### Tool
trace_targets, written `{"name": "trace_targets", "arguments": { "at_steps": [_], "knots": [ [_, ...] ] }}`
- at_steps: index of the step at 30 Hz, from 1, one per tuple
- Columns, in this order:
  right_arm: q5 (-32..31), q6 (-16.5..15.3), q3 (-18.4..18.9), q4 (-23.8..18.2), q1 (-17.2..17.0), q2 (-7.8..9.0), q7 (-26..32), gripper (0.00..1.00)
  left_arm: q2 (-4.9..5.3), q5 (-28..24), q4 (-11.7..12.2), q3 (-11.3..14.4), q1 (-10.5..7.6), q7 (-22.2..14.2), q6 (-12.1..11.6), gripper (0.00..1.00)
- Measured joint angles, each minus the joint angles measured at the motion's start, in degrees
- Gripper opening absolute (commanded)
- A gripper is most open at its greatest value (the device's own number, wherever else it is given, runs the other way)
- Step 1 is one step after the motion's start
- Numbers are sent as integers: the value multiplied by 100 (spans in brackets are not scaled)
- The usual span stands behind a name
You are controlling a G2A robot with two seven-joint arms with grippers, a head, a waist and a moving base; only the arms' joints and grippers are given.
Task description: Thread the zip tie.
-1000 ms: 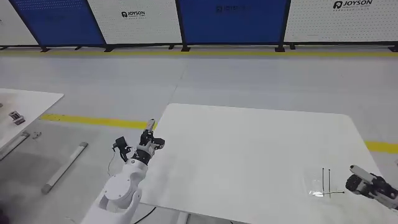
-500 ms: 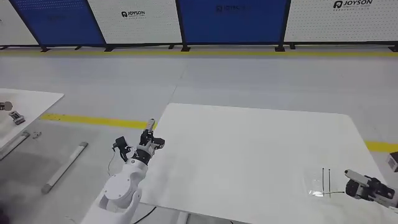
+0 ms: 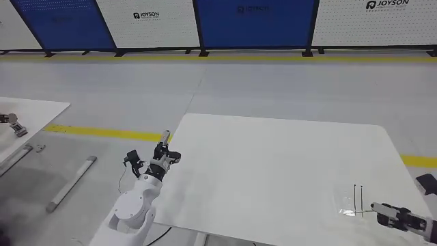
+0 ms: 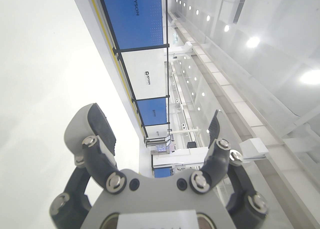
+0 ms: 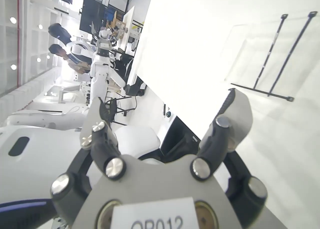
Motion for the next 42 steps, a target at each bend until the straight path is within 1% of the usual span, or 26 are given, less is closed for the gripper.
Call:
{"name": "trace_targets", "arguments": {
  "at_steps": [3,5,6,18,21,23,27,28,31,35,42],
  "knots": [
    [50,-209,185,-26,-234,268,0,100,0,0,0,0,0,0,0,100],
    [-61,-200,243,-63,-338,407,0,100,0,0,0,0,0,0,0,100],
    [-112,-190,244,-78,-356,437,0,100,0,0,0,0,0,0,0,100],
    [-131,-165,220,-76,-332,439,-18,100,0,0,0,0,0,0,0,100],
    [-175,-50,140,47,-167,470,-3,100,0,0,0,0,0,0,0,100],
    [-259,60,-34,158,-28,499,1,100,0,0,0,0,0,0,0,100],
    [-332,215,-486,415,262,572,0,100,0,0,0,0,0,0,0,100],
    [-345,256,-639,508,367,601,0,100,0,0,0,0,0,0,0,100],
    [-340,348,-948,806,661,668,0,100,0,0,0,0,0,0,0,100],
    [-335,421,-1166,1149,940,732,0,100,0,0,0,0,0,0,0,100],
    [-352,450,-1190,1173,960,740,0,100,0,0,0,0,0,0,0,100]
  ]
}}
